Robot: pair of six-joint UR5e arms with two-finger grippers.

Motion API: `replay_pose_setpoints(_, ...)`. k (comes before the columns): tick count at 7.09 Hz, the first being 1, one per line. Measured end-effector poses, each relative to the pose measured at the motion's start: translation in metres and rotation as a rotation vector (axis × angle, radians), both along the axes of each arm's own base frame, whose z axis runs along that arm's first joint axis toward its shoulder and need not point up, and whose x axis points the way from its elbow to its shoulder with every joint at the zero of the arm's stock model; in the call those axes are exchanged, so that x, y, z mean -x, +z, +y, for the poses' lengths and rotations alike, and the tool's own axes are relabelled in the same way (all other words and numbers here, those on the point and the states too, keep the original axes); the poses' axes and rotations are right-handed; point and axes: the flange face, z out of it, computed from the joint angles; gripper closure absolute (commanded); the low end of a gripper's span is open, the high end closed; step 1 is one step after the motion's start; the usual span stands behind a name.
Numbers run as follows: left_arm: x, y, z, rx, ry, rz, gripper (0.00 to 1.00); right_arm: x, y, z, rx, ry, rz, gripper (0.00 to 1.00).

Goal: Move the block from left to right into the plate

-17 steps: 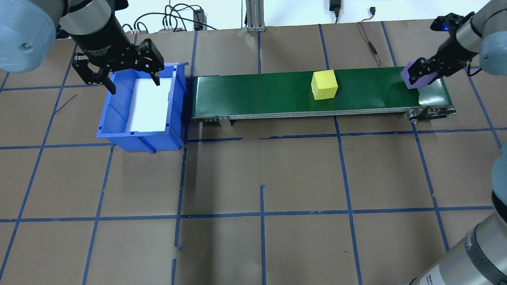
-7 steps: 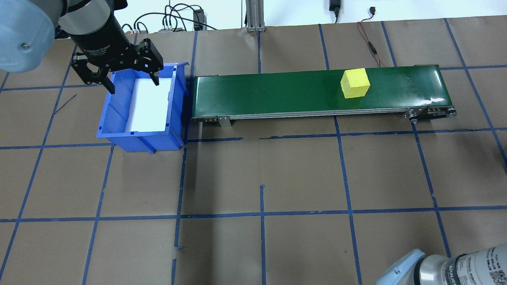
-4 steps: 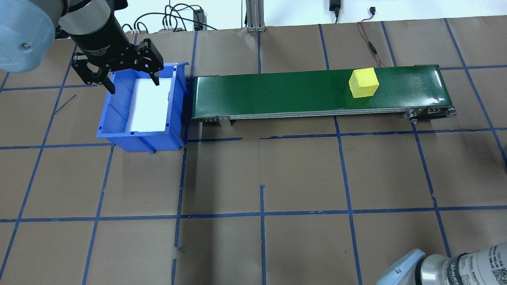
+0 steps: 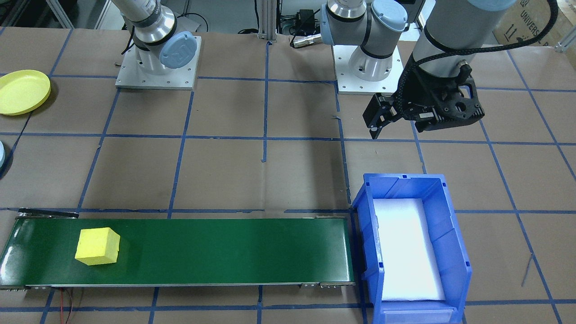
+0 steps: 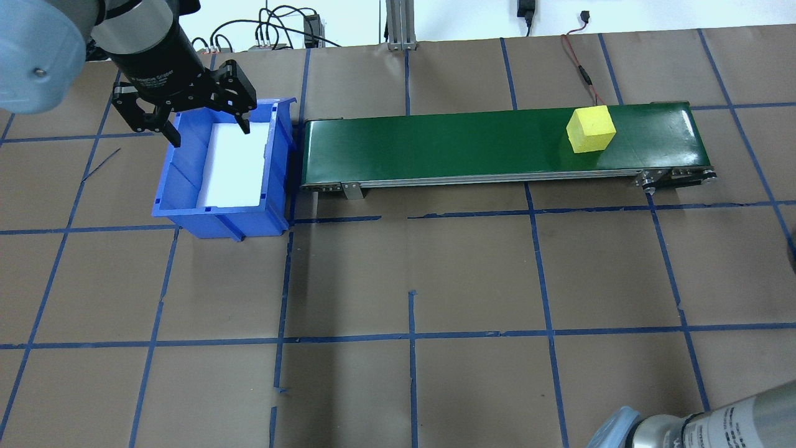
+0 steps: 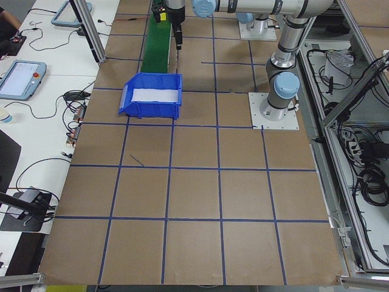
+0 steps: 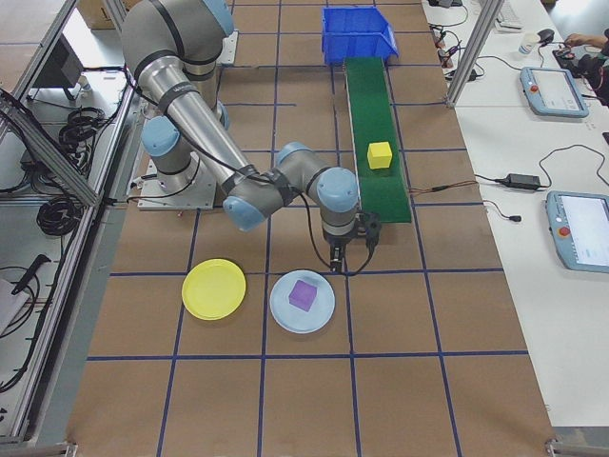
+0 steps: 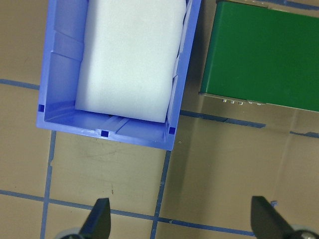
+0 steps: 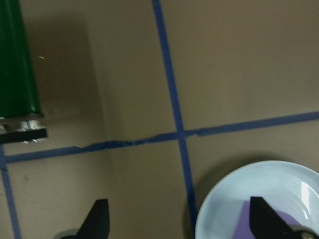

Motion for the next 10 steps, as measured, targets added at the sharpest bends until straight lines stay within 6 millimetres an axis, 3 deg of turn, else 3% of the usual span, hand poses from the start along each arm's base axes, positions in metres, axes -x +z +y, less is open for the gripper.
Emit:
replay_pose_setpoints(3,-0.001,0.000,0.000,0.000,0.001,-0.001,0.00,-0.115,0.005,-0.064,0.084,0.049,-0.138,0.00)
replay_pose_setpoints(5,-0.001,0.000,0.000,-0.001,0.001,-0.001,0.00,-0.169,-0.004,-0.093,0.132,0.064,-0.193,0.00)
replay_pose_setpoints(7,-0.001,-0.001,0.000,-0.002,0.001,-0.001,0.00,-0.191,-0.020,-0.110,0.166,0.093,-0.228,0.00)
replay_pose_setpoints(9,-0.002,-0.001,0.000,-0.003,0.002,-0.002,0.00,-0.196,-0.040,-0.119,0.180,0.104,-0.262,0.03)
replay_pose_setpoints(10,-0.002,-0.002,0.000,-0.005,0.002,-0.002,0.00,-0.195,-0.050,-0.120,0.165,0.103,-0.260,0.20)
